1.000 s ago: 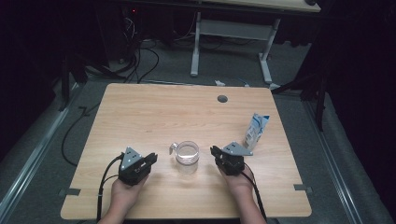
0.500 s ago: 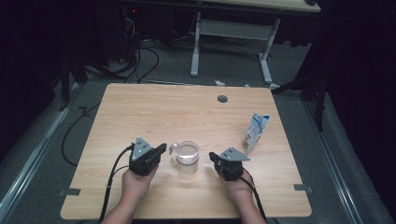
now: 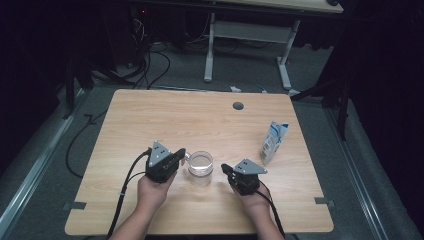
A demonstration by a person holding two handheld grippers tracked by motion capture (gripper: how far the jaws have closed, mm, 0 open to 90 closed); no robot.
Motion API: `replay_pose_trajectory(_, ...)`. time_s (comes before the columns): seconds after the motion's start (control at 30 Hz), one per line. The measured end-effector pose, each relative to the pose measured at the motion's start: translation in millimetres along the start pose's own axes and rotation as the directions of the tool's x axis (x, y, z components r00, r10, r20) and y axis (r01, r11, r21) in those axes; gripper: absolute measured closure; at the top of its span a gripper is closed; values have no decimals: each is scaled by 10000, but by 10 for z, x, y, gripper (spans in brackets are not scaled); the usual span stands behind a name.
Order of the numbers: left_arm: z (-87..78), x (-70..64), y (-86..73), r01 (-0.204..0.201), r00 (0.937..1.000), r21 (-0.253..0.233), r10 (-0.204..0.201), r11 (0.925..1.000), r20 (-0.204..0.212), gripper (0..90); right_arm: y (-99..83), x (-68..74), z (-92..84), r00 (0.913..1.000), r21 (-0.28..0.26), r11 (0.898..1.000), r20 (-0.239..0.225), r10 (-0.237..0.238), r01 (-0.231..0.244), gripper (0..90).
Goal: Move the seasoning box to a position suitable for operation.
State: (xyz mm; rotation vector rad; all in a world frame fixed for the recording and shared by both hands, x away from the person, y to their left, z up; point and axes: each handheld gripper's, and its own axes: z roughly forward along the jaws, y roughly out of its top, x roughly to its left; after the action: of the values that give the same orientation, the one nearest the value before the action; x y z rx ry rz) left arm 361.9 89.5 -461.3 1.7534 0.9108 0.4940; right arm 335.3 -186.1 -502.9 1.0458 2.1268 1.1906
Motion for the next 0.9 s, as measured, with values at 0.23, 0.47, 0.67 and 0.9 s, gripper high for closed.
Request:
replay_pose_trajectory(0.23,44,-44,8,-371,9986,130,375,9992,-360,900,26,18,-19,9999,-188,9998,-118,14,-17,880)
replay_pose_trajectory(0.47,76,-51,-22,-426,9983,197,433,9989,-378,900,43,60,-30,9997,-253,9996,-218,-133,127,875)
replay_pose_trajectory(0.67,77,-45,-31,-462,9981,147,467,9988,-396,900,56,77,-33,9995,-310,9994,-254,-163,155,875)
replay_pose_trajectory(0.9,78,-47,-36,-456,9981,100,460,9989,-412,900,82,116,-61,9993,-485,9985,-270,-252,239,877)
